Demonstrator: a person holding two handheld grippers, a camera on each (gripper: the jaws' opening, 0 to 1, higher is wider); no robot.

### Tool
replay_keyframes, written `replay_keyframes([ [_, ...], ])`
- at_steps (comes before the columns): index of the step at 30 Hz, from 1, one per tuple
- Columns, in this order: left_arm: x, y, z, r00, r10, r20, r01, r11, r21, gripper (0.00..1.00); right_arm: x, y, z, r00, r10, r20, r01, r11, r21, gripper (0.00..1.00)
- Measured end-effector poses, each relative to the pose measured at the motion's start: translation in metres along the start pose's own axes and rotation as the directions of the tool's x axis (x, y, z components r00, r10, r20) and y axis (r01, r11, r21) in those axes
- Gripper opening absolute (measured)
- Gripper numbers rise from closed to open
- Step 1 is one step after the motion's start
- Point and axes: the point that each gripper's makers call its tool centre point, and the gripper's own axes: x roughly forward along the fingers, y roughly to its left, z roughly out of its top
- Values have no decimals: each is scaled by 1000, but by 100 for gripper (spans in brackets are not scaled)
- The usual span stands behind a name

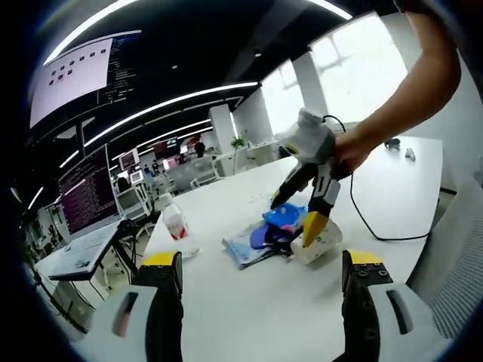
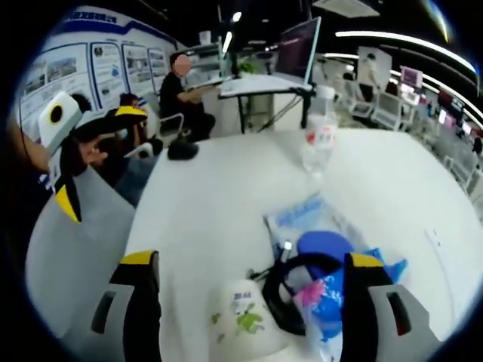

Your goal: Arrange the tabletop items into an orderly group along one side of the table until the central work area is clear of visible clutter.

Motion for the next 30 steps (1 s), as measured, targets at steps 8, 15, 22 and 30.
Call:
replay_keyframes([
  [8,0,-1,1,1000,-6,3,6,1000,6,86,-12,10,-17,996,36,-80,-40,998,-53,95],
  [15,0,-2,2,1000,-5,7,5,1000,10,86,-15,15,-34,983,63,-173,-74,995,-59,88],
  [22,0,-2,1,1000,-9,4,9,1000,15,85,-11,25,-49,962,108,-250,-125,991,-54,81],
  [30,0,-2,1,1000,-7,4,7,1000,19,85,-7,24,-64,937,119,-329,-145,988,-56,71],
])
